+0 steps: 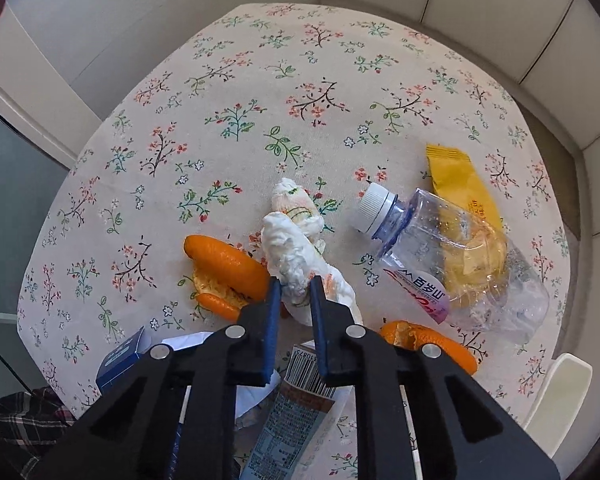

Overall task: Collect trash
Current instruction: 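Carry the white tissue in the right gripper over the white bin and release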

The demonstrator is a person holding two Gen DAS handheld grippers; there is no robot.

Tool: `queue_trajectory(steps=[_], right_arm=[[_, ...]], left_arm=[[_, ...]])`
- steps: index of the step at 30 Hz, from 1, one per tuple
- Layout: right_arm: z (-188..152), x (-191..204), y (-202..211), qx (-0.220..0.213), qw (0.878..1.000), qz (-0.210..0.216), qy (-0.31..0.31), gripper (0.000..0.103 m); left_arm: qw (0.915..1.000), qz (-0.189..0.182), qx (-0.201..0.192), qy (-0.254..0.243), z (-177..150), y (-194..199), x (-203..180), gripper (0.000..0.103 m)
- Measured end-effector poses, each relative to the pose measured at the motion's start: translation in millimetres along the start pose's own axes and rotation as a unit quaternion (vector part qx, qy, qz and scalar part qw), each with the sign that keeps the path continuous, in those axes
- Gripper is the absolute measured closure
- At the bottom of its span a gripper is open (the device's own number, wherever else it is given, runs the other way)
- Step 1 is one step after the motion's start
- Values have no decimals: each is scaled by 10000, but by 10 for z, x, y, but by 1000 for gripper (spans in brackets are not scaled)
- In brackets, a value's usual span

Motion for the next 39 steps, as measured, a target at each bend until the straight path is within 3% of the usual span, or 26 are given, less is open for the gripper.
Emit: queue_trajectory(steps=[6, 15, 28, 39], right_arm=[[61, 71, 394, -802, 9962, 141, -300, 89], [236, 48, 1111, -2087, 9756, 228, -638, 89], [-44, -350, 2013, -3547, 9263, -275, -1238, 89], [-595, -1110, 2522, -4182, 8779, -1087, -2065, 89]], left_arm=[[9999, 21, -100, -2, -13, -13, -60, 75], [9980, -49, -556, -307, 18, 67, -297, 75], [9896, -334, -1236, -650, -28, 70, -850, 74], [9847, -688, -1114, -1152, -366, -257, -1522, 74]])
Point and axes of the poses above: each gripper's, at about its wrist camera, not at the fingertips, and y roughly against the way its jaws point, x to its left, z to its top, the point moved 8 cm from there along -y, roughly the way its jaws point, and after that the axes turned 3 degrees about -y, right-handed, at the moved point
